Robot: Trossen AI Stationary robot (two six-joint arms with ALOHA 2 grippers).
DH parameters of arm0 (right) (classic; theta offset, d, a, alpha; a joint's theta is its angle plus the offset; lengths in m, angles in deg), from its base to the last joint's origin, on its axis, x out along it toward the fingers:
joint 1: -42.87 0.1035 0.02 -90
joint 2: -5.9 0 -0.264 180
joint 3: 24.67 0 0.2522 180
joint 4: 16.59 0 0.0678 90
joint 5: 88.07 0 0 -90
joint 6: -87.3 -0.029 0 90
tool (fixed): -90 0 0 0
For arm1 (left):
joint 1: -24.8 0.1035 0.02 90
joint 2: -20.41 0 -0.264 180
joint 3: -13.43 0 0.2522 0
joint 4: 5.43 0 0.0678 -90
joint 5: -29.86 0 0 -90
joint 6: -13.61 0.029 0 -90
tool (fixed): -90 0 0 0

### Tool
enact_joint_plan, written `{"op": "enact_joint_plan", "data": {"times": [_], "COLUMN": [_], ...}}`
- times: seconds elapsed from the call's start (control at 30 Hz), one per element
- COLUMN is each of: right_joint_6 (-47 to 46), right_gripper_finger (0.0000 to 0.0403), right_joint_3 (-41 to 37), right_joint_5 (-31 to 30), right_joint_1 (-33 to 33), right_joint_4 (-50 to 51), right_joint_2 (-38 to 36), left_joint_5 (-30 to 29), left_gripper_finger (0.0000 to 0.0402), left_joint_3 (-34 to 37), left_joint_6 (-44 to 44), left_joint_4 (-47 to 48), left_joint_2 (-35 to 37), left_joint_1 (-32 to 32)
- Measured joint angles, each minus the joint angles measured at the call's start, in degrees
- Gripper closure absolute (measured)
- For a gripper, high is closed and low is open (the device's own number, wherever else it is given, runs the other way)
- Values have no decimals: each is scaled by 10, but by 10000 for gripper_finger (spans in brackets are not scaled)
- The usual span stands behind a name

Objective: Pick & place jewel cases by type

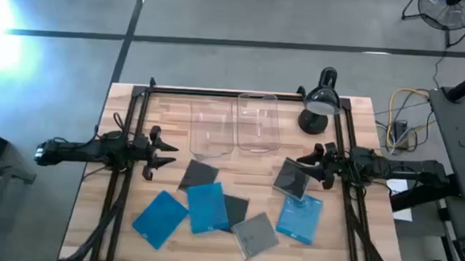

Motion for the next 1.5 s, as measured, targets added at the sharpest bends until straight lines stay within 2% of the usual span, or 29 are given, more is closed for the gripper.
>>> {"op": "enact_joint_plan", "data": {"times": [1.4, 1.43, 1.5], "right_joint_6": [0, 0, -14], "right_gripper_finger": [179, 179, 179], "right_joint_3": [0, 0, 1], "right_joint_5": [0, -2, -53], "right_joint_1": [0, 0, 0], "right_joint_4": [0, -1, -13], "right_joint_2": [0, 0, 2], "left_joint_5": [0, 0, 0], "left_gripper_finger": [259, 259, 259], "left_joint_3": [0, 0, 0], "left_joint_6": [0, 0, 0], "left_joint_4": [-4, -4, -4], "left_joint_2": [0, 0, 0], "left_joint_1": [0, 0, 0]}}
